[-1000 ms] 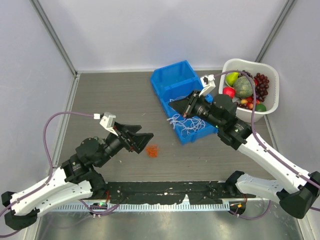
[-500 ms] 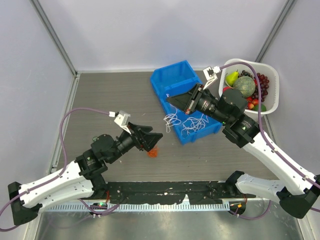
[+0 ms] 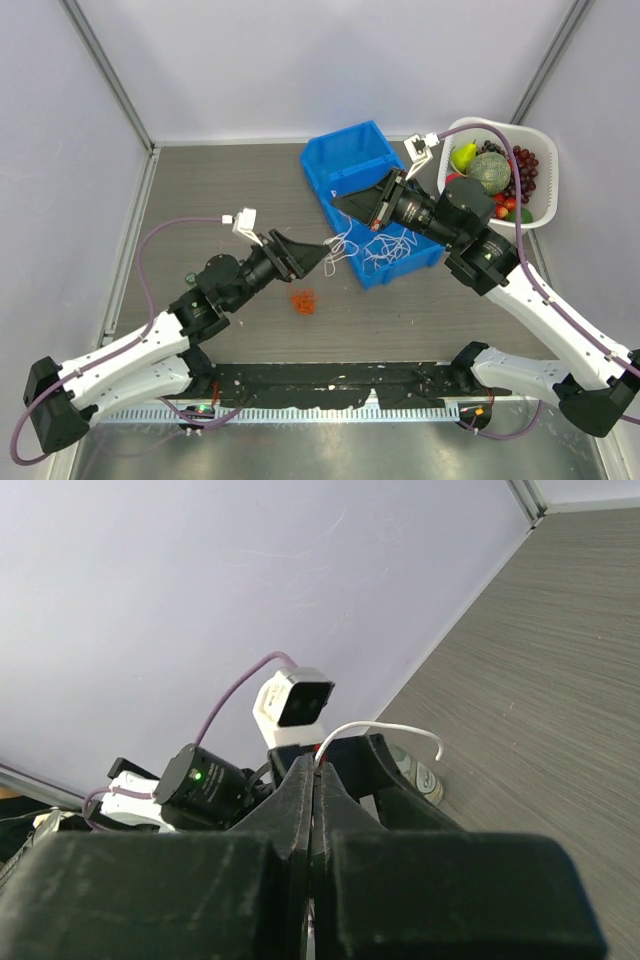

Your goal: Untangle the cables

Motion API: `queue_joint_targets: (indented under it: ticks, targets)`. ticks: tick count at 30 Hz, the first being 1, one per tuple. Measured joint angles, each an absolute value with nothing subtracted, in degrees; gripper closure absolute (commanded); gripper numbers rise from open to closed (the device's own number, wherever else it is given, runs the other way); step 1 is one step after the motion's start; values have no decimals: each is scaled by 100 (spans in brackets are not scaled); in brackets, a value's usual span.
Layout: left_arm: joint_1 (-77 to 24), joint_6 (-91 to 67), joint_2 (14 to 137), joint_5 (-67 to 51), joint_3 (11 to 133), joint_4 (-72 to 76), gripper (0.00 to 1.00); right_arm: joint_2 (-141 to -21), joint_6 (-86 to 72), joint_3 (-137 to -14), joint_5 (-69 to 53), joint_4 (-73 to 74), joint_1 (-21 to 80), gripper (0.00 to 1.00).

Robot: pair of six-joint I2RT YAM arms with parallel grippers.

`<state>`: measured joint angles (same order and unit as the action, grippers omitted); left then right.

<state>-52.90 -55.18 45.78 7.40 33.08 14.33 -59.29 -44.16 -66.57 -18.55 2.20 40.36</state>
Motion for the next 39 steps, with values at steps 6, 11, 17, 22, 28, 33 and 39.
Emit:
queue_joint_targets:
  ticks: [6, 11, 17, 22, 28, 33, 39]
  targets:
    - [-4963, -6366, 5083, 117, 3262, 2161, 41, -5929, -4418, -6657, -1916, 193, 4036, 99]
    - [-4950, -6606, 5535, -189, 3271, 2427, 50, -5927, -4418, -6657, -1931, 174, 4036, 99]
    - [-4893, -6724, 5889, -401, 3365, 2493, 74, -5927, -4418, -6657, -1962, 174, 4036, 99]
    - [-4786, -6705, 5968, -401, 3365, 2445, 95, -5922, -4416, -6670, -1977, 185, 4036, 99]
    - [-4687, -6552, 6180, -165, 3249, 2115, 100, -5918, -4294, -7124, -1933, 484, 4036, 99]
    - [-4558, -6539, 6630, -158, 2576, 2154, 100, -5819, -4016, -7793, -1719, 749, 4036, 99]
    - [-4525, -6563, 7323, -467, 2130, 2252, 100, -5531, -3664, -8298, -1358, 906, 4036, 99]
